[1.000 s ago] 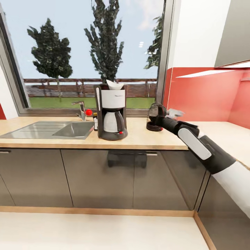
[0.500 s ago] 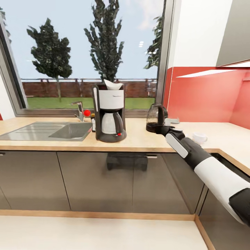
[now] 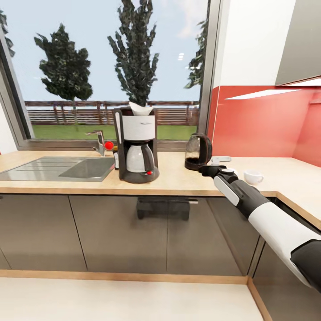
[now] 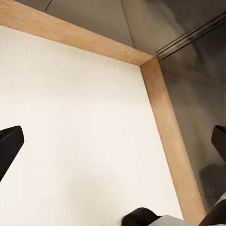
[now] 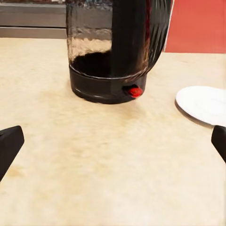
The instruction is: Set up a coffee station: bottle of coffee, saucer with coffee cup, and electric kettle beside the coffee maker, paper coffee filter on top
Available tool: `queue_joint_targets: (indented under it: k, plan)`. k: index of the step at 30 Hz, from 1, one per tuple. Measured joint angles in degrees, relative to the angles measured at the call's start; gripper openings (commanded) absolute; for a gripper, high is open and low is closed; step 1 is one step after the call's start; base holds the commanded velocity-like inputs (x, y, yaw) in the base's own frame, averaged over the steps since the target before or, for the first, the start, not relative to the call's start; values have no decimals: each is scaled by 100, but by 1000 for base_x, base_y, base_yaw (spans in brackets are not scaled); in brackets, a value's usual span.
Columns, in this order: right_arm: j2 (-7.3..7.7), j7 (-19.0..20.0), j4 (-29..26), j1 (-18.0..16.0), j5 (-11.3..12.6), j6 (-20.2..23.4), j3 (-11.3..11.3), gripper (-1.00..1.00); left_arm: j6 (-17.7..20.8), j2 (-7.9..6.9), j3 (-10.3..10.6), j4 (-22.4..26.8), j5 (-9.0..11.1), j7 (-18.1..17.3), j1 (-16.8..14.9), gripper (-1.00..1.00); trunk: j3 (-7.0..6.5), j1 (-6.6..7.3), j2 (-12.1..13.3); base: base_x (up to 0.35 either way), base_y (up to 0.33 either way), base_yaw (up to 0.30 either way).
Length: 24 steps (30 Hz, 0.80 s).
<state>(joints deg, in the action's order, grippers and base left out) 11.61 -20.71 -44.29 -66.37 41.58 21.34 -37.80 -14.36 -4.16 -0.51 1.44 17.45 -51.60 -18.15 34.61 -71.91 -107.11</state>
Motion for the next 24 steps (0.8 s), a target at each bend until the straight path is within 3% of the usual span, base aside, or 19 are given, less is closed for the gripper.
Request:
queue_joint_targets:
  k: [24]
  plan:
    - [-6, -19, -18, 0, -11, -7, 0, 100, 0, 1, 0, -2, 0, 0, 0, 100, 0, 0, 0, 22, -26, 0]
